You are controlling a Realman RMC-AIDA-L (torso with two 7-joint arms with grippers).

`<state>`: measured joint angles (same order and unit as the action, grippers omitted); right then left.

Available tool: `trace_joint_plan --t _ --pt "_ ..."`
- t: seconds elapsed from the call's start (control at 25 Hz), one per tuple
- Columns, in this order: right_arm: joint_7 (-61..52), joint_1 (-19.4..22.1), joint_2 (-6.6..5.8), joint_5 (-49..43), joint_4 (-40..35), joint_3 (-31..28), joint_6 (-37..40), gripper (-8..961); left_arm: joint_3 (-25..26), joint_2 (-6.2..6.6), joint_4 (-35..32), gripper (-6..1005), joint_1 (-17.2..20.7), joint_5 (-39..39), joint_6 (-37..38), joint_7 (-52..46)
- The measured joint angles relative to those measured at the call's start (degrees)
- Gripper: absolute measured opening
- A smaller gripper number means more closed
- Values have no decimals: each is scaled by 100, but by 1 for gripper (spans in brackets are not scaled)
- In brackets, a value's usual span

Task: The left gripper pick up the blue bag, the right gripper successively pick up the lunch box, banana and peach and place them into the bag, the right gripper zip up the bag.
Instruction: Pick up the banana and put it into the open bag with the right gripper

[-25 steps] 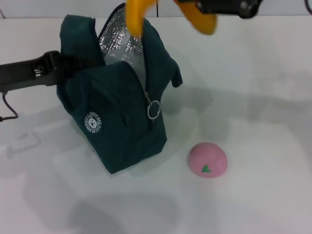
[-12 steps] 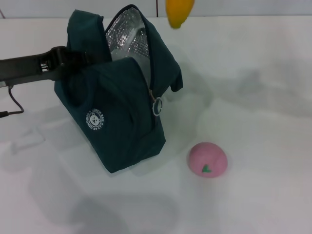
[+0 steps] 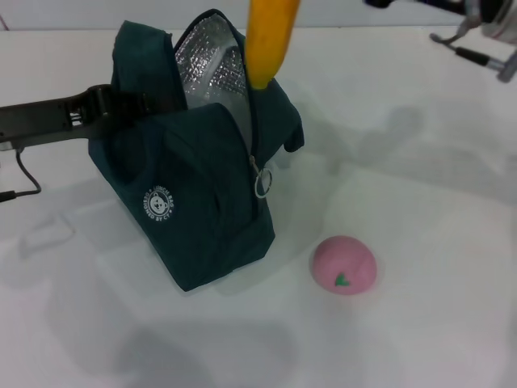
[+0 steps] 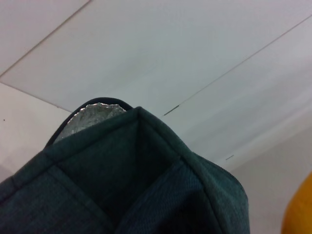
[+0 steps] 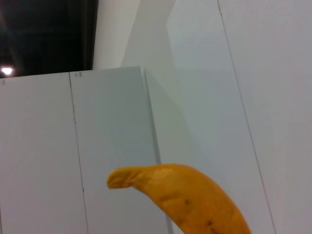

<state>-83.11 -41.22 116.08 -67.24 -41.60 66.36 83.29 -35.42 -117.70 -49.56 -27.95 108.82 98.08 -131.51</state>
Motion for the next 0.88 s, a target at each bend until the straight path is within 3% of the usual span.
trace_joint_plan --t 0.4,0.52,0.6,0.88 --pt "774 -448 13 407 1108 572 -518 520 -13 4 6 31 -40 7 -3 48" --pt "889 -467 12 601 1187 823 -669 526 -17 1 9 31 -43 8 -12 79" --pt "1024 -489 12 943 1252 1359 -923 529 -18 -6 13 31 -43 8 -23 111" --pt "1057 -473 11 1209 1276 1829 -1073 542 -18 -8 16 31 -44 8 -37 123"
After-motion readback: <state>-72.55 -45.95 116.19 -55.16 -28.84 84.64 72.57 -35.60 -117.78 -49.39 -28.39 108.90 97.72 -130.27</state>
